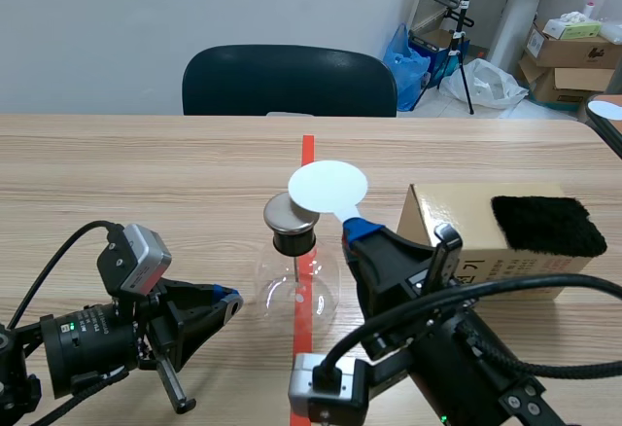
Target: Do the electroscope experiment
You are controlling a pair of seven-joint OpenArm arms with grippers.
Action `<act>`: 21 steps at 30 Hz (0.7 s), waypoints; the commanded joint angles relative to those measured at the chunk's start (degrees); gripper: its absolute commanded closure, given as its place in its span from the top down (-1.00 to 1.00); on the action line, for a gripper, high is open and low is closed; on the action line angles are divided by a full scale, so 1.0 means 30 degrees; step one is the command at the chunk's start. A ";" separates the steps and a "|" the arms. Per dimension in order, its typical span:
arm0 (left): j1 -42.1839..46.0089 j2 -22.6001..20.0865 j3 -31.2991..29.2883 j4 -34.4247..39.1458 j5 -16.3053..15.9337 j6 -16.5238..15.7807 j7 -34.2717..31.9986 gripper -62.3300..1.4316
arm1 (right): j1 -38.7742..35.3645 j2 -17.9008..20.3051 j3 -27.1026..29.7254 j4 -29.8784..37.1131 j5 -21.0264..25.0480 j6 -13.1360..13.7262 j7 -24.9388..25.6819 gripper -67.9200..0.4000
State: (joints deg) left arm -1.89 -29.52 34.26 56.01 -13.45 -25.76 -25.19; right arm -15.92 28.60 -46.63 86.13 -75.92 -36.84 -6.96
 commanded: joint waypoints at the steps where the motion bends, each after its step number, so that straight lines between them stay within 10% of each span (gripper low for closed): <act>1: -0.0058 0.0087 -0.0036 0.0437 -0.0138 -0.0117 -0.0328 -0.86 | 0.0262 0.0197 0.0036 0.0153 -0.0146 -0.0277 0.0510 -0.96; 21: -0.0058 0.0087 -0.0036 0.0437 -0.0138 -0.0117 -0.0328 -0.86 | 0.0284 0.0189 0.0036 0.0153 -0.0146 -0.0277 0.2594 -0.96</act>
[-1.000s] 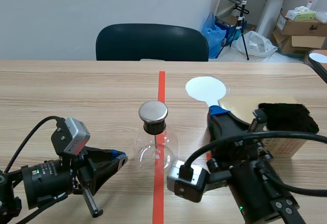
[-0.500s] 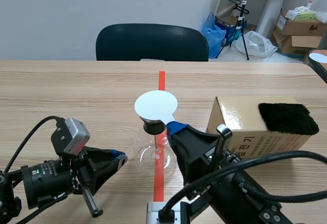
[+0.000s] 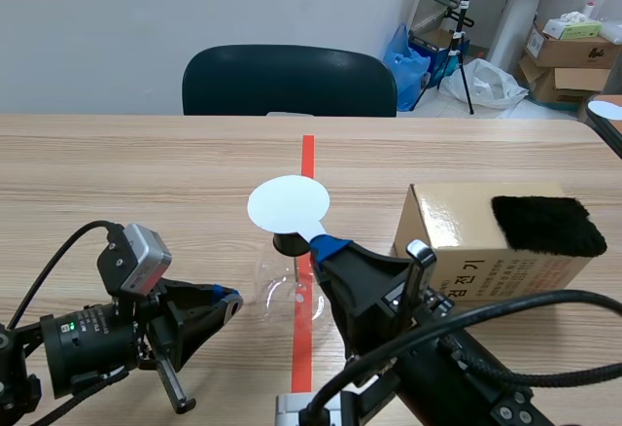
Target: Do the electroscope experiment
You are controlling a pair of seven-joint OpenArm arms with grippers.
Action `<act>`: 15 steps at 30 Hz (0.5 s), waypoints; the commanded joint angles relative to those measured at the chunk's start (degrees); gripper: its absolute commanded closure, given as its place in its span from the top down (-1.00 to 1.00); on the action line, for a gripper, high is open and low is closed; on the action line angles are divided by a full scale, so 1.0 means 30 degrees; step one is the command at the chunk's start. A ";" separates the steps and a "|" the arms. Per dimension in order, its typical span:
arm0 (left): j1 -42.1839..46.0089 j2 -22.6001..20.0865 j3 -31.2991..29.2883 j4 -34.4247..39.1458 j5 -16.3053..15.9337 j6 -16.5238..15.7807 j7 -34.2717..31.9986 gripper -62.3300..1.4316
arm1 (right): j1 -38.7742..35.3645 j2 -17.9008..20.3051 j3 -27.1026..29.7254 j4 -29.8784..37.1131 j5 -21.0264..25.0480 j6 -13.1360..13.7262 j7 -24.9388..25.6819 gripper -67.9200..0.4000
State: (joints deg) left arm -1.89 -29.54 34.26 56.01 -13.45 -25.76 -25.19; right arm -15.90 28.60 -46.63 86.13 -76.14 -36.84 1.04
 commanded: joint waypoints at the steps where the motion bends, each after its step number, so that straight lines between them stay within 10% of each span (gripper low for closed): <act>1: -0.0058 0.0095 -0.0036 0.0437 -0.0138 -0.0117 -0.0328 -0.86 | 0.0277 0.0189 0.0036 0.0153 -0.0073 -0.0277 -0.0073 -0.96; 15: -0.0058 0.0095 -0.0036 0.0437 -0.0138 -0.0117 -0.0328 -0.86 | 0.0277 0.0197 0.0044 0.0153 -0.0073 -0.0277 -0.0539 -0.96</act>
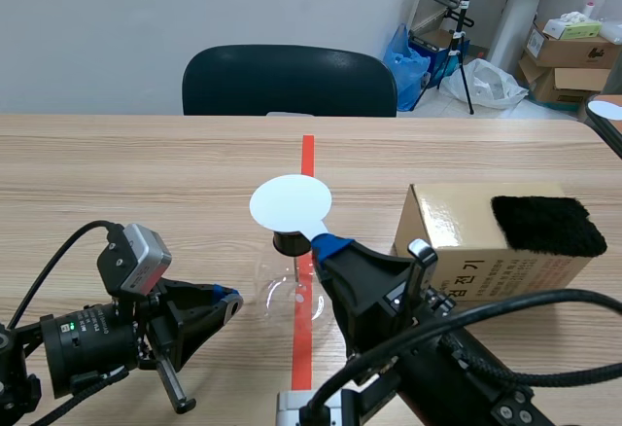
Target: Do the electroscope experiment
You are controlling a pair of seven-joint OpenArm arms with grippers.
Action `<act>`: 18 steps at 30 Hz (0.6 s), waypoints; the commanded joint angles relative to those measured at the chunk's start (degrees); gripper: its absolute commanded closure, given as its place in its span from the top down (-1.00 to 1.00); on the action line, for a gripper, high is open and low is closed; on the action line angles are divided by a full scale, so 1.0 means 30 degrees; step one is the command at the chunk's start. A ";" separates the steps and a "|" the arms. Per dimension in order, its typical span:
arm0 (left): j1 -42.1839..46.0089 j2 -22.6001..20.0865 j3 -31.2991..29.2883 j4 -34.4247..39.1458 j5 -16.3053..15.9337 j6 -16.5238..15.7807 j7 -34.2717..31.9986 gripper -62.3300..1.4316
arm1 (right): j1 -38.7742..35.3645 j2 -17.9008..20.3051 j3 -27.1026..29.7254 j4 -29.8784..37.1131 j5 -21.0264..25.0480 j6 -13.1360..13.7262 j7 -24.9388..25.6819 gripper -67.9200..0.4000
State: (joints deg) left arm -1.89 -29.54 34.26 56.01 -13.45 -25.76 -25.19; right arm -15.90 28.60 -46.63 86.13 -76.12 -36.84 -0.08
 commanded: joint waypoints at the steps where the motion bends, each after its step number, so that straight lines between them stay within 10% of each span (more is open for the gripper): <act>1: -0.0058 0.0095 -0.0036 0.0437 -0.0138 -0.0117 -0.0328 -0.86 | 0.0277 0.0197 0.0044 0.0153 -0.0080 -0.0277 -0.0379 -0.96; 18: -0.0058 0.0095 -0.0036 0.0437 -0.0138 -0.0117 -0.0328 -0.86 | 0.0270 0.0197 0.0044 0.0153 -0.0080 -0.0277 -0.8626 -0.96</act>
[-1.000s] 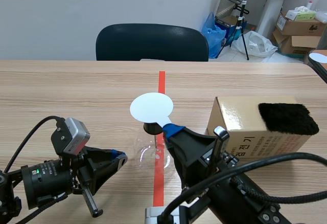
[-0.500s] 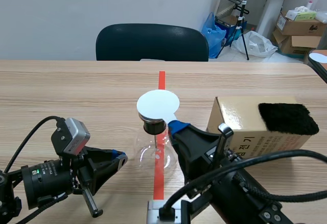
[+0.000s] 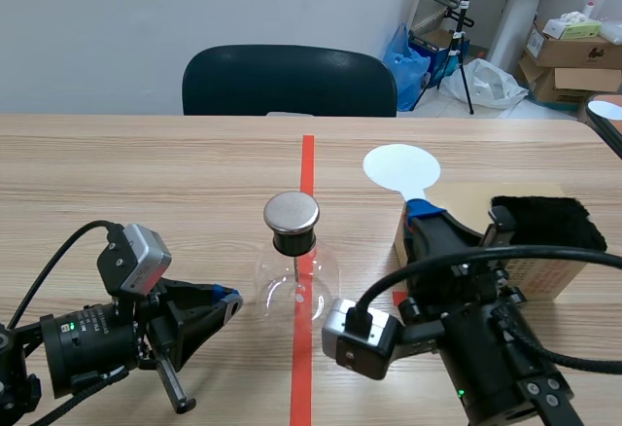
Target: Do the electroscope experiment
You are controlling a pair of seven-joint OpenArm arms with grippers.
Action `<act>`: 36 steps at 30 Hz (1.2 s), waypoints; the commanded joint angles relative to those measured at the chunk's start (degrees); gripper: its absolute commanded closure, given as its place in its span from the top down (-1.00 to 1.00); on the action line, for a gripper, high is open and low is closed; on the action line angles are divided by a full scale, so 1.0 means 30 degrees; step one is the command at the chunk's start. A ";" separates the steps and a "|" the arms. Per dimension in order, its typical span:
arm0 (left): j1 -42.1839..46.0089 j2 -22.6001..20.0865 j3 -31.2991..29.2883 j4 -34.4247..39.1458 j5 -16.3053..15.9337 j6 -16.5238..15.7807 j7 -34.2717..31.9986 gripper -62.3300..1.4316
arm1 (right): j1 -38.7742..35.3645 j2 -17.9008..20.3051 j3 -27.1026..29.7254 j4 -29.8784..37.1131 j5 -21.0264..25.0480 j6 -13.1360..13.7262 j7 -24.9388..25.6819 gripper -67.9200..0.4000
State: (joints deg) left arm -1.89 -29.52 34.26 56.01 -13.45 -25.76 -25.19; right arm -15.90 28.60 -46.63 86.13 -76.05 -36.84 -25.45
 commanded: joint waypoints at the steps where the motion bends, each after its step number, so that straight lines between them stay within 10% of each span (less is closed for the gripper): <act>1: -0.0058 0.0087 -0.0036 0.0437 -0.0138 -0.0117 -0.0328 -0.86 | 0.0270 0.0197 0.0051 0.0153 -0.0102 -0.0277 -0.0590 -0.96; 36: -0.0058 0.0087 -0.0036 0.0437 -0.0131 -0.0117 -0.0328 -0.86 | 0.0270 0.0197 0.0073 0.0153 -0.0095 -0.0277 -0.2062 -0.96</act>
State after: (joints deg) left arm -1.89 -29.52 34.26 56.01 -13.45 -25.76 -25.19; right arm -15.90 28.60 -46.63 86.13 -75.85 -36.86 -31.42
